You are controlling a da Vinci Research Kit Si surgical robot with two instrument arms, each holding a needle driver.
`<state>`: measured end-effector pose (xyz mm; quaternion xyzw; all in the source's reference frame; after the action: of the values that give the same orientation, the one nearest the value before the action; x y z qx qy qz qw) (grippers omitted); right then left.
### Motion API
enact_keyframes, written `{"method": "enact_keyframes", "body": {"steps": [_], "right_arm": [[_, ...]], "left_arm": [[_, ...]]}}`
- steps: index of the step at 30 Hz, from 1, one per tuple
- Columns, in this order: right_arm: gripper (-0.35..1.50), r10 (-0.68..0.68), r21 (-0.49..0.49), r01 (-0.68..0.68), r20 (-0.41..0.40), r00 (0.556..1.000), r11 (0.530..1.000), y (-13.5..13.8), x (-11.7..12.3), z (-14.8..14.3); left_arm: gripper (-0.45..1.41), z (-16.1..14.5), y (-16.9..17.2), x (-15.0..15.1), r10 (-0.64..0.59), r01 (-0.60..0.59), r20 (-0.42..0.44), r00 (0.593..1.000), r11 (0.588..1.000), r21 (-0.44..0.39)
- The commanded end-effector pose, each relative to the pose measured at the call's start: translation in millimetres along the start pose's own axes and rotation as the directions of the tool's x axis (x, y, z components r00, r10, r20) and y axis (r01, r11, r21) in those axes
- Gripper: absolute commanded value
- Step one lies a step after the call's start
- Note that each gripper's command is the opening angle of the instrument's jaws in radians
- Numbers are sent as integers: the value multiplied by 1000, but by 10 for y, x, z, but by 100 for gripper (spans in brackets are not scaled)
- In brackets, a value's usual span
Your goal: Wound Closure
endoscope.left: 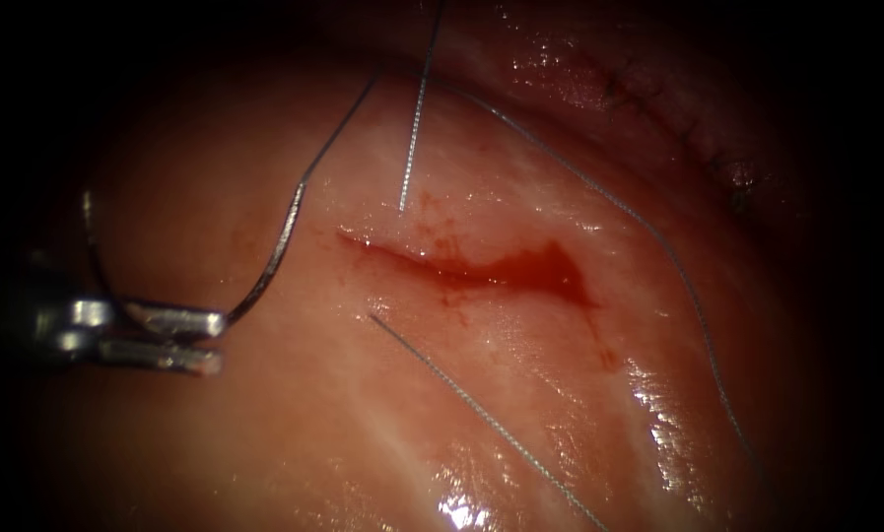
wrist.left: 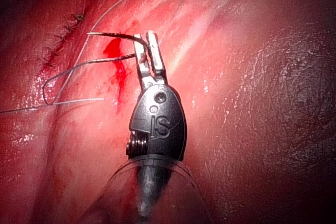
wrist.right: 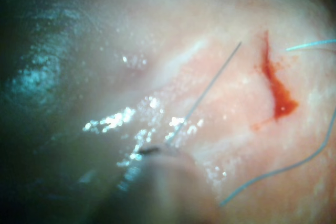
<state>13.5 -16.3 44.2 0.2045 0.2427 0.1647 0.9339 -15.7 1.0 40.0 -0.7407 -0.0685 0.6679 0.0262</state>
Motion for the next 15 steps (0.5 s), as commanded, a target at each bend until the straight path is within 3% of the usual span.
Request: {"method": "enact_keyframes", "body": {"steps": [1, 2, 3, 6, 11, 15], "right_arm": [[22, 6, -5, -6, -16, 1000, 1000, -1, -3, 6], [72, 11, -26, -12, -34, 999, 1000, 3, -2, 3], [111, 20, -62, -23, -55, 998, 998, 8, 1, -1], [148, 40, -172, -52, -69, 997, 984, 27, 16, -18], [148, -52, -132, 38, -102, 993, 991, 44, 28, -42], [148, -67, -114, 58, -79, 995, 992, 54, 26, -55]], "left_arm": [[-45, 4, 4, -11, -4, 4, -2, 1000, 1000, 0], [-45, 4, 3, -12, -4, 4, -1, 1000, 1000, 1], [-45, 4, 3, -14, -4, 4, -1, 1000, 1000, 1], [-45, 4, -1, -18, -4, 4, -2, 1000, 1000, 1], [-45, -8, -10, -24, -6, 6, 12, 1000, 1000, 11], [-45, -21, -20, -24, -14, 13, 33, 999, 1000, 28]]}}
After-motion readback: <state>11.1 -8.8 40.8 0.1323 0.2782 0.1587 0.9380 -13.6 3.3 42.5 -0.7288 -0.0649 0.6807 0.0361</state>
